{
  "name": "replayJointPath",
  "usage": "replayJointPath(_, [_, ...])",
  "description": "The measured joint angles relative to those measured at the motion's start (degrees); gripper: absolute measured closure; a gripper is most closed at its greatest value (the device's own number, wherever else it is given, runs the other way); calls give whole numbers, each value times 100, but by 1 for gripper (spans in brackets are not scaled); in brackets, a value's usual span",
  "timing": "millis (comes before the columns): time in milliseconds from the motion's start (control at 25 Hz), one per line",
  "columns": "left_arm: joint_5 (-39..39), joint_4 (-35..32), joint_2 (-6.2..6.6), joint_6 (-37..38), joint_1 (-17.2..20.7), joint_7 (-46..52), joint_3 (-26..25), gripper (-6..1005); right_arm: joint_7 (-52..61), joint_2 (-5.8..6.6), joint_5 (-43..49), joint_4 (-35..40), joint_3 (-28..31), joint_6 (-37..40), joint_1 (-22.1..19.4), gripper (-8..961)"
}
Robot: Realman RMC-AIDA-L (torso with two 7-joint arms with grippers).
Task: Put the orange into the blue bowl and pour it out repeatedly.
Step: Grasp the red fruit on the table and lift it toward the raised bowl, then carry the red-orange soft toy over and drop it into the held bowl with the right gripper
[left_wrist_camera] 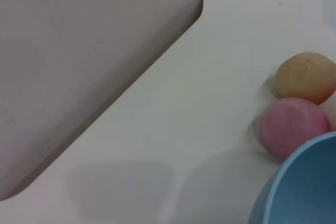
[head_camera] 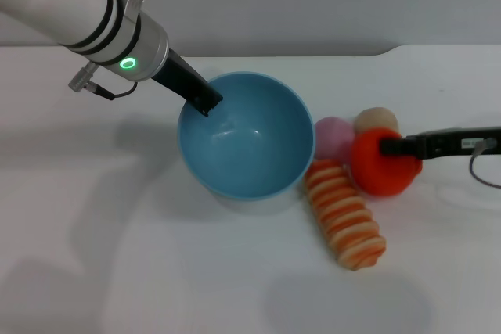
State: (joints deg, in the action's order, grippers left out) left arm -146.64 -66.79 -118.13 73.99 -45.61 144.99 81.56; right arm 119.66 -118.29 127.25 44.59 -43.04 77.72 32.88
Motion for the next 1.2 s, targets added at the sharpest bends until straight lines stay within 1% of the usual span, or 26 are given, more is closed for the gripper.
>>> replayJointPath(80, [2, -4, 0, 15, -11, 2, 0, 999, -26, 7, -235, 373, 18, 311, -82, 845])
replayJointPath(120, [12, -7, -1, 32, -35, 20, 1, 999, 6, 9, -534, 871, 20, 674, -172, 860])
replayJointPath(160, [12, -7, -1, 32, -35, 20, 1, 999, 6, 9, -534, 871, 20, 674, -172, 874])
replayJointPath(320, [47, -10, -21, 35, -84, 71, 68, 1000, 253, 5, -1255, 1825, 21, 1332, -260, 908])
replayJointPath(480, [59, 6, -30, 33, -169, 191, 267, 1000, 426, -2, -1695, 2240, -108, 1782, -161, 928])
replayJointPath(560, [86, 9, -41, 36, -210, 266, 455, 1000, 460, -17, -1784, 2134, -397, 1848, -3, 932])
replayJointPath(600, [86, 9, -41, 36, -210, 266, 455, 1000, 460, -17, -1784, 2134, -397, 1848, -3, 934])
replayJointPath(640, [95, 7, -43, 39, -223, 380, 612, 1000, 467, -17, -1789, 2030, -504, 1836, 61, 936])
replayJointPath(840, [110, -26, -50, 1, -223, 509, 897, 1000, 435, 1, -1683, 1214, -777, 1815, 469, 919])
replayJointPath(920, [115, -16, -53, -20, -221, 511, 900, 1000, 349, 2, -1553, 1053, -847, 1809, 575, 912])
replayJointPath(1040, [122, -10, -46, -23, -201, 512, 868, 1000, 168, -8, -1485, 967, -981, 1788, 619, 901])
replayJointPath(1200, [127, -9, -40, -52, -177, 505, 866, 1000, 35, -33, -1505, 913, -1106, 1553, 551, 887])
